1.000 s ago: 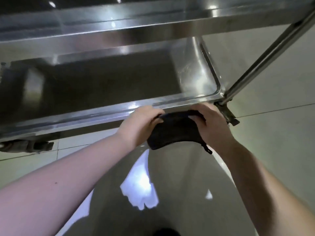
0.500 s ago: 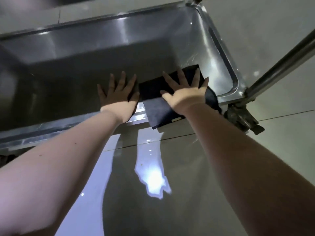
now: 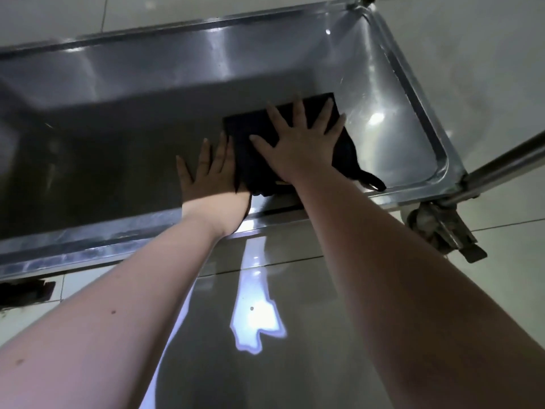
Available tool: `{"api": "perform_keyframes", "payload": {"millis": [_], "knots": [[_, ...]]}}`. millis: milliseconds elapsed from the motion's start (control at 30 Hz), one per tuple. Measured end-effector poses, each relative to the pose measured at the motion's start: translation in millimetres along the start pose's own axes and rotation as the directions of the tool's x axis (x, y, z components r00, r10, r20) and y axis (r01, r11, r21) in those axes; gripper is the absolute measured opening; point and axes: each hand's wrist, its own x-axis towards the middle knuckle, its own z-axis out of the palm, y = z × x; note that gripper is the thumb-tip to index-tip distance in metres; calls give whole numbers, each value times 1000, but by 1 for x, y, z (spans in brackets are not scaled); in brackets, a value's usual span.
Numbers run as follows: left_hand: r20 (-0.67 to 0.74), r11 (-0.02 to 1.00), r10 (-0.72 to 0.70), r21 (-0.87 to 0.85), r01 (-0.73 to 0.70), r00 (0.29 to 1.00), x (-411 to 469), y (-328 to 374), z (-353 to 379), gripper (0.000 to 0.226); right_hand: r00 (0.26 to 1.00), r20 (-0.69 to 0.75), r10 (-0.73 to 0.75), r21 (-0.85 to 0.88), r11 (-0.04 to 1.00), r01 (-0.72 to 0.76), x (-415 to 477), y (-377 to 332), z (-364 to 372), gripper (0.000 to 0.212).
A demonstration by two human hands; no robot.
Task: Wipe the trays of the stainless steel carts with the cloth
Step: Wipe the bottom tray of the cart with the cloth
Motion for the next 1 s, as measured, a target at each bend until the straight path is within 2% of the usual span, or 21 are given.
{"api": "perform_keyframes", "payload": {"millis": [67, 133, 267, 367, 433, 500, 567, 600, 733, 800, 900, 1000], "knots": [[10, 1000, 2, -29, -2, 1000, 0, -1, -2, 63, 1000, 3, -29, 18, 999, 29, 15, 10, -4, 79], [17, 998, 33, -45, -32, 999, -1, -1, -3, 58, 1000, -19, 8, 25, 1000, -8, 29, 45, -10, 79], [19, 999, 46, -22, -46, 999, -1, 3, -2, 58, 964, -13, 267, 93, 960, -265, 40, 120, -23, 79], [20, 999, 42, -3, -42, 999, 0, 7, -2, 58, 916, -32, 399, 103, 913, -394, 41, 107, -22, 78], [23, 999, 38, -4, -38, 999, -1, 7, -2, 58, 943, -14, 332, 100, 939, -329, 35, 72, -17, 77], [29, 1000, 24, -6, -24, 999, -2, 5, -2, 57, 991, -27, 131, 41, 991, -130, 18, 40, -4, 77], [36, 1000, 17, -8, -17, 999, -2, 3, -3, 58, 999, -39, -12, -6, 1000, 12, -3, 41, 1, 76], [39, 1000, 19, -7, -19, 999, -3, 4, -3, 59, 999, -45, -27, -21, 999, 26, -10, 57, 0, 76], [40, 1000, 5, -18, -4, 999, -3, 9, -4, 59, 983, -3, 186, -35, 982, -186, -25, 150, -11, 77], [37, 1000, 6, -13, -6, 999, -4, 12, -3, 59, 965, 50, 259, -75, 964, -255, -30, 168, -16, 77], [31, 1000, 4, -12, -4, 1000, -5, 13, -3, 58, 955, 65, 289, -55, 957, -285, -39, 127, -12, 77], [32, 1000, -1, -17, 2, 999, -5, 11, -3, 56, 987, 89, 132, -51, 991, -127, -59, 53, 3, 77]]}}
